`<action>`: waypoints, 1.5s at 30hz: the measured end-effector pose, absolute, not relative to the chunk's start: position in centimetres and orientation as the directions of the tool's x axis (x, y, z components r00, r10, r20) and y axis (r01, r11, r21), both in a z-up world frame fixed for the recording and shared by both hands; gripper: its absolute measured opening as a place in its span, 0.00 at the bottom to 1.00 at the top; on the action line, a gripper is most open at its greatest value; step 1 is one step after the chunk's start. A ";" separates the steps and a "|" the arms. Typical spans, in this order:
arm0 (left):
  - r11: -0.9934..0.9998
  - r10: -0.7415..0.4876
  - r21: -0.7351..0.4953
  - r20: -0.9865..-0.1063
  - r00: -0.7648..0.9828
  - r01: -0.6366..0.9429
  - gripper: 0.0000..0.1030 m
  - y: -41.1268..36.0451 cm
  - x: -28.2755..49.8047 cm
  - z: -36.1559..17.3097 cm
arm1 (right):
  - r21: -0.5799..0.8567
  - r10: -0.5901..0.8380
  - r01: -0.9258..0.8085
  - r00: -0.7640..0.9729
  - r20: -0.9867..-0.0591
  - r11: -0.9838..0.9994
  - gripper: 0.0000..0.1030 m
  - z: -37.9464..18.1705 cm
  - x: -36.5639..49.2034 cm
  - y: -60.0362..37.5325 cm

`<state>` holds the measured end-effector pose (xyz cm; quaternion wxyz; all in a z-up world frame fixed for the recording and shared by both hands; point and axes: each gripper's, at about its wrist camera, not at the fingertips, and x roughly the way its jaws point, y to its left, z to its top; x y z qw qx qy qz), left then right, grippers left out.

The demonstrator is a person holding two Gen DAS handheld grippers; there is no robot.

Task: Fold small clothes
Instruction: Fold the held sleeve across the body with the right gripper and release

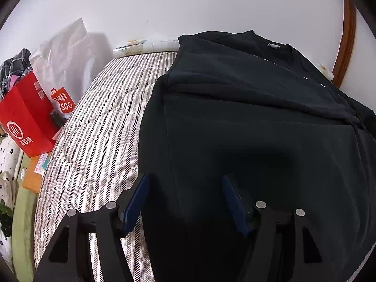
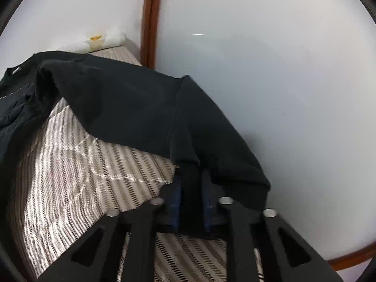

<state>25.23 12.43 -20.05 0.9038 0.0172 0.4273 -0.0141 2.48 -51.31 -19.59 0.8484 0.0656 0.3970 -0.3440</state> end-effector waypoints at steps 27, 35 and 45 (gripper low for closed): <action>0.996 -0.090 -0.068 -0.759 0.645 0.059 0.68 13.9 24.5 -19.8 | 0.152 0.109 -0.023 0.805 -0.584 0.988 0.09 -1.5 25.1 -16.2; 0.994 -0.108 -0.092 -0.754 0.648 0.058 0.68 14.3 24.5 -19.8 | 0.240 0.324 -0.221 0.720 -0.614 0.945 0.09 -6.1 34.1 -5.2; 0.994 -0.108 -0.088 -0.757 0.645 0.063 0.70 14.2 24.6 -19.9 | 0.402 0.443 -0.220 0.637 -0.631 0.889 0.26 -11.2 38.2 -4.8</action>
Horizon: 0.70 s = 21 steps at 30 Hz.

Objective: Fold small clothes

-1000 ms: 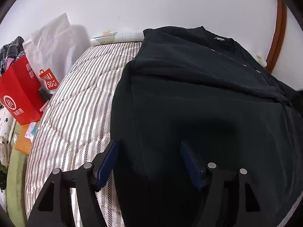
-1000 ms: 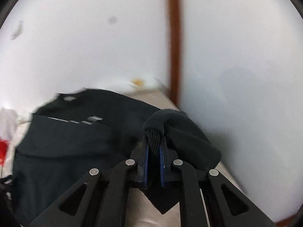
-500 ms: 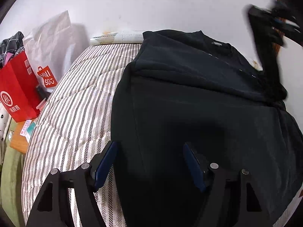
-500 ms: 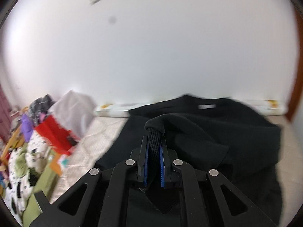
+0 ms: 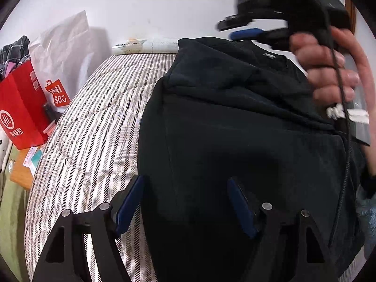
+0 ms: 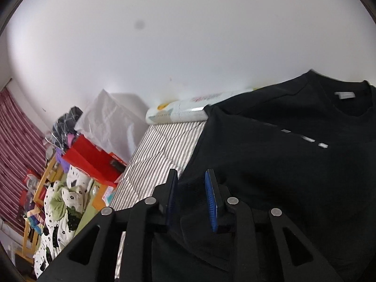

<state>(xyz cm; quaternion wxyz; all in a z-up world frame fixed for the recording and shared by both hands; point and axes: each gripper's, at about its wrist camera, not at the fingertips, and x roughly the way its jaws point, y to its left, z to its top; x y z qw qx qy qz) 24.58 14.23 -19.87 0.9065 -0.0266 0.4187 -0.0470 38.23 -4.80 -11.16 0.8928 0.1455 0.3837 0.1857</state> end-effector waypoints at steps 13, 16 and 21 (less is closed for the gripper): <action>0.996 -0.094 -0.072 -0.762 0.641 0.060 0.71 13.9 24.6 -19.9 | -0.061 -0.120 0.113 0.655 -0.746 0.992 0.31 -14.7 26.4 -22.4; 0.996 -0.087 -0.068 -0.763 0.640 0.055 0.72 14.0 24.6 -19.9 | -0.046 -0.154 0.182 0.636 -0.756 0.982 0.31 -16.0 22.8 -26.2; 0.997 -0.080 -0.068 -0.758 0.647 0.043 0.71 14.0 24.6 -19.7 | -0.021 -0.177 0.252 0.615 -0.768 0.967 0.31 -17.7 19.2 -29.8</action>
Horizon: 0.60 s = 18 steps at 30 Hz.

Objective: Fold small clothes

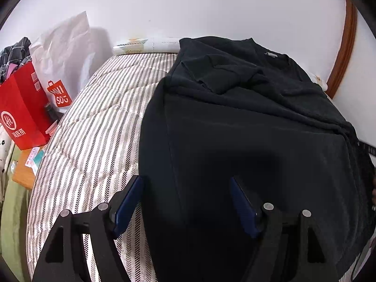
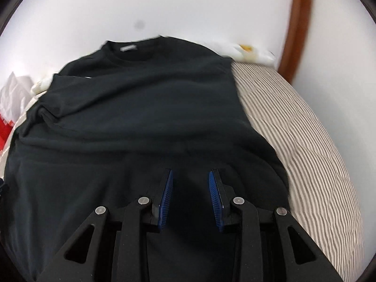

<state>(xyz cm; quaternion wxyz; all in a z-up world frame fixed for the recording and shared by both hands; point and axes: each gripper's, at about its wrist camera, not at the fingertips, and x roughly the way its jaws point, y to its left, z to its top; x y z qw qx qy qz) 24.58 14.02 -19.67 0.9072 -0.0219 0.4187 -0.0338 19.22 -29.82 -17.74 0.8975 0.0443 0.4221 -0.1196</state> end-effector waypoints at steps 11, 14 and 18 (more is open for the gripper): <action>0.998 -0.035 0.004 -0.733 0.680 0.055 0.70 11.3 28.2 -14.9 | -0.044 -0.155 0.173 0.712 -0.685 0.984 0.31 -14.4 22.8 -26.4; 0.995 -0.013 0.058 -0.727 0.686 0.081 0.70 9.9 30.5 -14.6 | 0.008 -0.140 0.203 0.704 -0.696 0.979 0.31 -15.6 24.3 -27.1; 0.983 0.012 0.134 -0.717 0.697 0.121 0.70 8.3 33.3 -15.3 | 0.041 -0.124 0.221 0.679 -0.724 0.974 0.31 -17.2 25.4 -28.0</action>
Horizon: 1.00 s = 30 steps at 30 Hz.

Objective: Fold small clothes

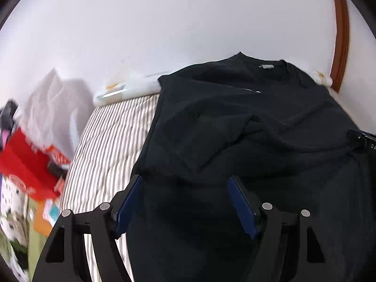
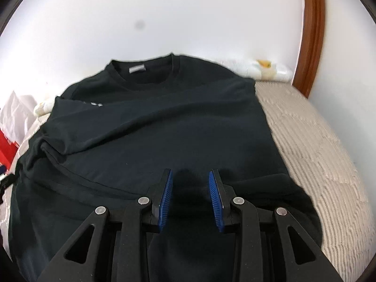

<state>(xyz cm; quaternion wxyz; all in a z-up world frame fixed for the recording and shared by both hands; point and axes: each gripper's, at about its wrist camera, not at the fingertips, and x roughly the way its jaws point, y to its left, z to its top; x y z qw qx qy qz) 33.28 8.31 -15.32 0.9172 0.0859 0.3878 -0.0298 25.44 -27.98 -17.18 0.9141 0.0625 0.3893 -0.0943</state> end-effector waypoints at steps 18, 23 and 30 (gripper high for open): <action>0.954 0.045 0.243 -0.698 0.715 0.177 0.13 8.8 37.2 -16.7 | -0.022 -0.177 0.233 0.669 -0.722 0.972 0.31 -18.9 25.6 -27.6; 0.953 0.003 0.205 -0.741 0.672 0.222 0.18 9.9 36.6 -17.5 | 0.006 -0.175 0.253 0.685 -0.707 0.967 0.30 -18.3 24.9 -28.3; 0.973 -0.013 0.139 -0.767 0.641 0.186 0.32 10.5 35.4 -17.7 | 0.034 -0.165 0.268 0.683 -0.712 0.963 0.33 -18.7 24.5 -29.3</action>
